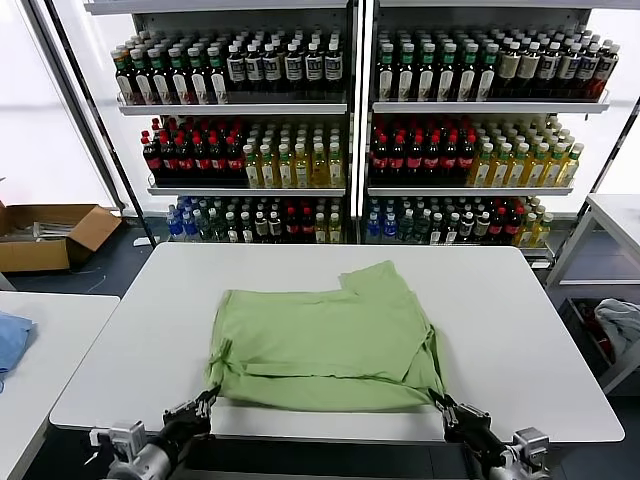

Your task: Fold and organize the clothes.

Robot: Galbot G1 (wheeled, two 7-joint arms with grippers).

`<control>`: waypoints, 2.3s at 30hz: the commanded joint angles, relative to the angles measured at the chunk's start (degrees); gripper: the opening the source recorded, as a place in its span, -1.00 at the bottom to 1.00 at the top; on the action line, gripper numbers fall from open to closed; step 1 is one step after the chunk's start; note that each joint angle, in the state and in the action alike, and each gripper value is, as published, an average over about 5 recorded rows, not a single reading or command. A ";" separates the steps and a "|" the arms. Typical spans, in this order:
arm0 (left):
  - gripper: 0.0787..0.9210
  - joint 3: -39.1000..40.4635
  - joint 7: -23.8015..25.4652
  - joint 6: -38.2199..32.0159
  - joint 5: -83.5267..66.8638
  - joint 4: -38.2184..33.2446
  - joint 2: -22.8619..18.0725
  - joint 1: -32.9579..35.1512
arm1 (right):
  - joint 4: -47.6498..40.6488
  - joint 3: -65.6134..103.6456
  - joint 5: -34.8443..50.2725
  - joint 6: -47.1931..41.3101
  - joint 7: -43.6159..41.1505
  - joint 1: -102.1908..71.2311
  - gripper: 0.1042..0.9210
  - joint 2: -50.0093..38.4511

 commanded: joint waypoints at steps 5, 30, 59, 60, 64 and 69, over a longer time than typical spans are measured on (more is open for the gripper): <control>-0.83 -3.49 0.14 0.27 3.24 -4.56 0.22 5.79 | 3.74 4.75 0.01 4.40 -1.98 -4.56 -0.55 -1.09; 0.75 4.05 3.97 -0.16 -11.19 18.10 16.12 -25.82 | -34.62 -19.80 7.98 -4.97 -10.44 55.54 0.76 -13.43; 0.77 24.24 5.60 -2.15 -10.58 49.49 12.11 -55.04 | -65.86 -32.61 -1.77 -2.21 -11.23 73.99 0.76 2.22; 0.77 24.46 5.59 -2.15 -10.46 49.69 11.87 -55.16 | -66.04 -32.58 -1.79 -2.20 -11.21 73.85 0.76 2.38; 0.77 25.10 5.61 -2.11 -9.86 50.12 11.14 -55.08 | -67.26 -32.64 -1.80 -2.02 -11.40 73.82 0.76 2.95; 0.77 24.72 5.65 -1.75 -9.61 49.86 10.84 -53.93 | -69.04 -33.27 -1.82 -1.80 -11.72 74.75 0.76 3.97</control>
